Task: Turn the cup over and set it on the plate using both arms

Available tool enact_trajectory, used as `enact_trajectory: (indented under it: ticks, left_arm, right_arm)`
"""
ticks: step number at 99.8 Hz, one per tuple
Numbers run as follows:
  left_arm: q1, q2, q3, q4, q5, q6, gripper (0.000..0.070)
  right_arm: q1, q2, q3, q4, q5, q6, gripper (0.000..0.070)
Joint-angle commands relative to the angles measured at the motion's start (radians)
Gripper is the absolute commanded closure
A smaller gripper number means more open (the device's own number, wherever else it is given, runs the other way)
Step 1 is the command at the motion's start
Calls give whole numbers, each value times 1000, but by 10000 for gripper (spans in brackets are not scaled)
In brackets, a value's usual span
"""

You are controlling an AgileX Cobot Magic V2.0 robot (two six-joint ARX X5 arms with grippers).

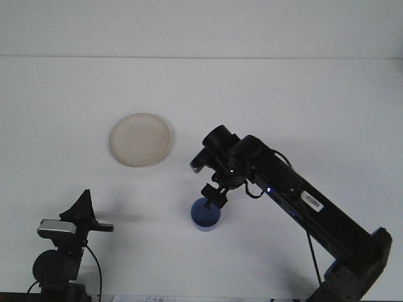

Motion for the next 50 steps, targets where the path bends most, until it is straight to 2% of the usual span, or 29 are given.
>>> enact_trajectory:
  ticks: [1,30,50]
  left_arm:
    - [0,-1,-18,10,4,0,685]
    - [0,-1,-18,10,4,0,685]
    - [0,-1,-18,10,4,0,685]
  right_arm:
    - [-36,-53,29,21,0,-23,282]
    - [-372,-307,2,131,0,-18,283]
    - [-603,-565,-211,345,1,51,283]
